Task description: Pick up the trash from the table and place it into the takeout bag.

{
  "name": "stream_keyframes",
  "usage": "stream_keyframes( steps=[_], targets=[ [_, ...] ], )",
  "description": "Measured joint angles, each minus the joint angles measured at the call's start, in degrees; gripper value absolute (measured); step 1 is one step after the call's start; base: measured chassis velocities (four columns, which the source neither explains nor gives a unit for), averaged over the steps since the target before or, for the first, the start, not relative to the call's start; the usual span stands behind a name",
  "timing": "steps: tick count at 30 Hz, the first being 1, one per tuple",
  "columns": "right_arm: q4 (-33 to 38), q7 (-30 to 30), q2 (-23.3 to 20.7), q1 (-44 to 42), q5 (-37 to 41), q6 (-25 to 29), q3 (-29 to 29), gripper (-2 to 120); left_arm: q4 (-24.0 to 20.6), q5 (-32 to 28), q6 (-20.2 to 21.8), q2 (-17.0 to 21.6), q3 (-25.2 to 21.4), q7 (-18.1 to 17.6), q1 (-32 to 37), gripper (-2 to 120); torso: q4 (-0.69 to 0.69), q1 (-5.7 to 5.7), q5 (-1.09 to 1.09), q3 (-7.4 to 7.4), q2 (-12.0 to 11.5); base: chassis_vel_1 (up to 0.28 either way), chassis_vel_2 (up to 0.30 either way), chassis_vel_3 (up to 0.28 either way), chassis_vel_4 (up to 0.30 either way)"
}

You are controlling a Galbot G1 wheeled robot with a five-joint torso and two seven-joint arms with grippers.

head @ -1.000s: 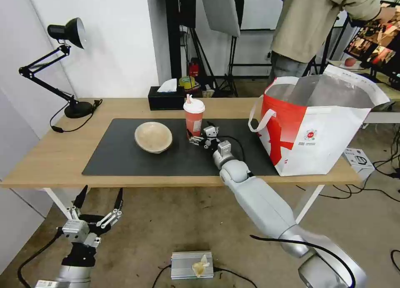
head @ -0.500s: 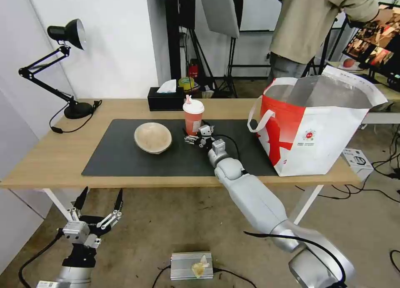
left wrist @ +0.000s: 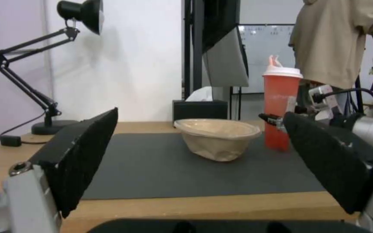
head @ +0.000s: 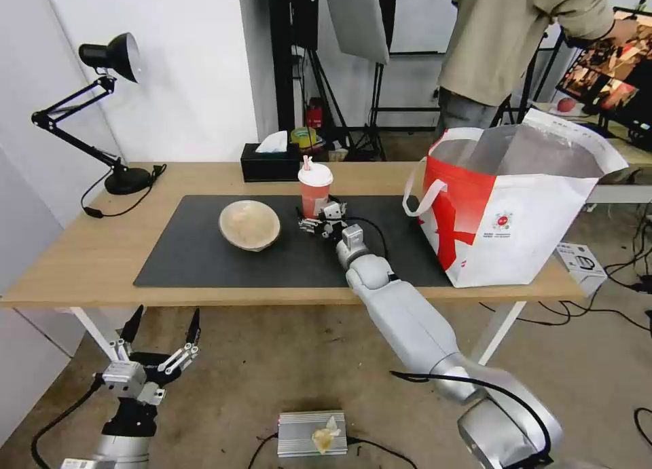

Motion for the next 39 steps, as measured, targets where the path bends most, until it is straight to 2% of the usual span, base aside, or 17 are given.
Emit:
stream_keyframes(
  steps=[14,19,24,27,28,30,32,35,36,39],
  targets=[
    [0.0,-0.9,0.5,0.0,-1.2,0.6,1.1,100,0.5,0.1,-0.1,0.0,0.3,0.0,-0.3,100,-0.02,0.01,0.0,0.02,0.0,0.0,0.0,0.0,0.0],
    [0.0,-1.3,0.5,-0.1,-1.3,0.6,1.1,95,0.5,0.1,-0.1,0.0,0.3,0.0,-0.3,100,-0.02,0.01,0.0,0.01,0.0,0.0,0.0,0.0,0.0],
    [0.0,-1.5,0.5,-0.2,-1.3,0.7,1.1,84,0.5,0.1,-0.1,0.1,0.3,0.0,-0.3,100,-0.02,0.01,0.0,0.0,0.0,0.0,0.0,0.0,0.0],
    [0.0,-1.5,0.5,-0.2,-1.3,0.8,1.1,69,0.5,0.1,-0.1,0.1,0.3,0.0,-0.4,100,-0.02,0.01,0.0,0.0,0.0,0.0,0.0,0.0,0.0],
    [0.0,-1.5,0.5,-0.2,-1.3,0.8,1.1,69,0.5,0.1,-0.1,0.1,0.3,0.0,-0.4,100,-0.02,0.01,0.0,0.0,0.0,0.0,0.0,0.0,0.0],
    [0.0,-1.5,0.5,-0.3,-1.3,0.8,1.1,59,0.5,0.1,-0.1,0.1,0.3,0.0,-0.4,100,-0.02,0.01,0.0,0.0,0.0,0.0,0.0,0.0,0.0],
    [0.0,-1.5,0.5,-0.3,-1.3,0.8,1.1,57,0.5,0.1,-0.1,0.1,0.3,0.0,-0.4,100,-0.02,0.01,0.0,0.0,0.0,0.0,0.0,0.0,0.0],
    [0.0,-1.5,0.5,-0.3,-1.3,0.8,1.1,41,0.5,0.1,-0.1,0.1,0.3,0.0,-0.4,100,-0.02,0.01,-0.02,0.0,0.0,0.0,0.0,0.0,0.0],
    [0.0,-1.5,0.5,-0.3,-1.3,0.8,1.1,41,0.5,0.1,-0.1,0.1,0.3,0.0,-0.4,100,-0.02,0.01,-0.02,0.0,0.0,0.0,0.0,0.0,0.0],
    [0.0,-1.5,0.4,-0.3,-1.2,0.8,1.1,26,0.5,0.1,-0.1,0.1,0.4,0.0,-0.4,100,-0.01,0.01,-0.01,-0.01,0.0,0.0,0.0,0.0,0.0]
  ],
)
